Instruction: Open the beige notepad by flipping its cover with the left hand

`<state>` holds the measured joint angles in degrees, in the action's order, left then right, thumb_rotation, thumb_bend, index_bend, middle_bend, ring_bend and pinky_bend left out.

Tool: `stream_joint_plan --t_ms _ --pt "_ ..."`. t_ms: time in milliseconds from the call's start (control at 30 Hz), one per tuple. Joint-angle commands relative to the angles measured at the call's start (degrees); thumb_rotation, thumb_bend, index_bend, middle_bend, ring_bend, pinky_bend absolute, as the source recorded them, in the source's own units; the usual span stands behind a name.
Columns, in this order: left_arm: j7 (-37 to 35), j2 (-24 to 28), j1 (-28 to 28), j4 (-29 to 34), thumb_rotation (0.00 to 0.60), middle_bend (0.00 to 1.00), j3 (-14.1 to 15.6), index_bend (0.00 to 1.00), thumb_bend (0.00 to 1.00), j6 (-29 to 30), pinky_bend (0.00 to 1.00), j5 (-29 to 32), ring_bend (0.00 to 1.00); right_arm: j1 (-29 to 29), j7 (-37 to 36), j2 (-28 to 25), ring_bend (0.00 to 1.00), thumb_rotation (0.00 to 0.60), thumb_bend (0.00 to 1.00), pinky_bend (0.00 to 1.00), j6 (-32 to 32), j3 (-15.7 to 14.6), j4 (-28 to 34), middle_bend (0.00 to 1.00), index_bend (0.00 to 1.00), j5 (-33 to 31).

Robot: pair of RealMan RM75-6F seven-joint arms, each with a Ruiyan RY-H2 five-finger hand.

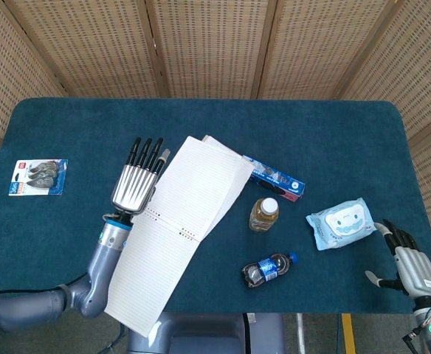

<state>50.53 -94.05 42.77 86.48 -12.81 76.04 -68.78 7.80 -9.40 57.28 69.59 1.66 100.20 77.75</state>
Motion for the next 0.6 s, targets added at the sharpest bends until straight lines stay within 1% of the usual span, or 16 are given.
stream_joint_plan --t_ms 33,100,167,267,333,367,400,500,600 --pt "-3.0 5.0 -5.3 6.9 0.6 0.0 4.7 0.06 0.1 4.2 0.0 -3.5 0.0 0.0 0.4 0.0 0.0 0.6 0.26 0.0 0.1 0.0 0.1 0.0 0.0 0.0" --pt "-4.6 6.2 -7.5 8.7 0.6 0.0 6.4 0.04 0.06 6.2 0.0 -5.0 0.0 -0.1 0.7 0.0 0.0 0.6 0.26 0.0 0.2 0.0 0.1 0.0 0.0 -0.1" --pt "-5.6 7.1 -9.4 10.4 0.6 0.0 7.8 0.03 0.04 7.6 0.0 -5.4 0.0 -0.1 0.9 0.0 0.0 0.6 0.26 0.0 0.3 0.0 0.1 0.0 0.0 -0.2" --pt "-8.5 8.6 -13.1 14.1 0.6 0.0 10.4 0.03 0.03 9.8 0.0 -5.8 0.0 -0.2 1.1 0.1 0.0 0.6 0.26 0.0 0.4 0.0 0.2 0.0 0.0 -0.4" --pt "-10.4 9.4 -15.0 15.3 0.6 0.0 11.9 0.03 0.03 10.8 0.0 -6.3 0.0 -0.2 1.1 0.1 0.0 0.6 0.26 0.0 0.4 0.0 0.2 0.0 0.0 -0.5" --pt "-11.5 9.9 -16.6 15.8 0.6 0.0 13.3 0.03 0.04 11.8 0.0 -6.8 0.0 -0.2 1.3 0.0 0.0 0.6 0.26 0.0 0.4 0.0 0.2 0.0 0.0 -0.4" --pt "-12.2 10.4 -18.3 15.9 0.6 0.0 15.1 0.03 0.04 13.1 0.0 -8.1 0.0 -0.2 1.5 0.1 0.0 0.6 0.26 0.0 0.5 0.0 0.2 0.0 0.0 -0.4" --pt "-12.4 10.9 -21.8 14.6 0.6 0.0 18.8 0.03 0.04 15.8 0.0 -11.2 0.0 -0.2 1.9 0.1 0.0 0.6 0.26 0.0 0.5 -0.1 0.3 0.0 0.0 -0.3" --pt "-13.8 10.7 -26.5 13.3 0.6 0.0 22.2 0.03 0.04 18.0 0.0 -11.4 0.0 -0.2 2.7 0.2 0.0 0.6 0.26 0.0 0.7 -0.1 0.4 0.0 0.0 -0.3"
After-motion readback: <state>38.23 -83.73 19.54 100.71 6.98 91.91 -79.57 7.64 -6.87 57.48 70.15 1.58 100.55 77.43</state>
